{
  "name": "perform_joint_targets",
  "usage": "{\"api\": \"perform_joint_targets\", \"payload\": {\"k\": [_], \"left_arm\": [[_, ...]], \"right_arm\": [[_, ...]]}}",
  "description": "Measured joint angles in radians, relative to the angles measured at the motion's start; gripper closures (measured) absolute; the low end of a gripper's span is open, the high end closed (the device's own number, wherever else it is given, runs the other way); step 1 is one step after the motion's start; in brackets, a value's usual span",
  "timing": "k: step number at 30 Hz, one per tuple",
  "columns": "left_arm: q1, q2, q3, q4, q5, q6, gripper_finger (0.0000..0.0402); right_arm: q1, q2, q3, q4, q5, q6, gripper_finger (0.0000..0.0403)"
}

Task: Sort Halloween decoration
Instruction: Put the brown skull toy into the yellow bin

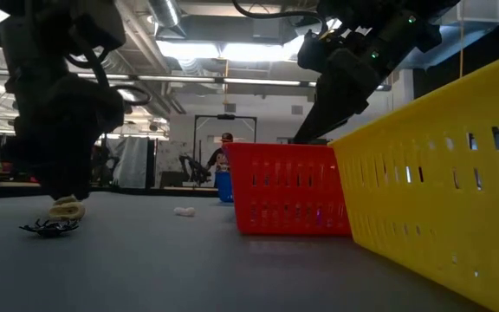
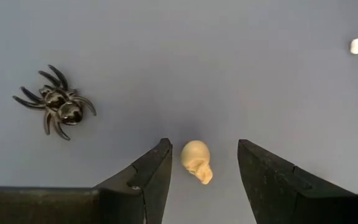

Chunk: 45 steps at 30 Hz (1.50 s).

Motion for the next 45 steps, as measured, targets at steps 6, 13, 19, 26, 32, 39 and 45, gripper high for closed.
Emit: {"api": "perform_joint_targets", "payload": {"k": [6, 13, 19, 26, 32, 39, 45], "left_arm": [[0.0, 0.0, -0.004, -0.002, -0.004, 0.0, 0.0227], [-0.021, 0.024, -0.003, -0.001, -0.011, 0.003, 0.0229], [-0.048, 0.07, 0.001, 0.005, -0.023, 0.003, 0.024], [-0.051, 0.072, 0.0, 0.003, -0.024, 0.003, 0.0271], [-0.051, 0.074, -0.001, 0.004, -0.017, 0.002, 0.0308], [-0.051, 0.069, -0.003, 0.003, -0.014, 0.002, 0.0345], [-0.051, 0.048, -0.005, 0.004, -0.018, 0.002, 0.0353]], "right_arm": [[0.0, 0.0, 0.0, 0.0, 0.0, 0.0, 0.0269], [0.0, 0.0, 0.0, 0.0, 0.0, 0.0, 0.0269], [0.0, 0.0, 0.0, 0.0, 0.0, 0.0, 0.0269], [0.0, 0.0, 0.0, 0.0, 0.0, 0.0, 0.0269], [0.0, 0.0, 0.0, 0.0, 0.0, 0.0, 0.0269], [0.0, 0.0, 0.0, 0.0, 0.0, 0.0, 0.0269], [0.0, 0.0, 0.0, 0.0, 0.0, 0.0, 0.0269]]}}
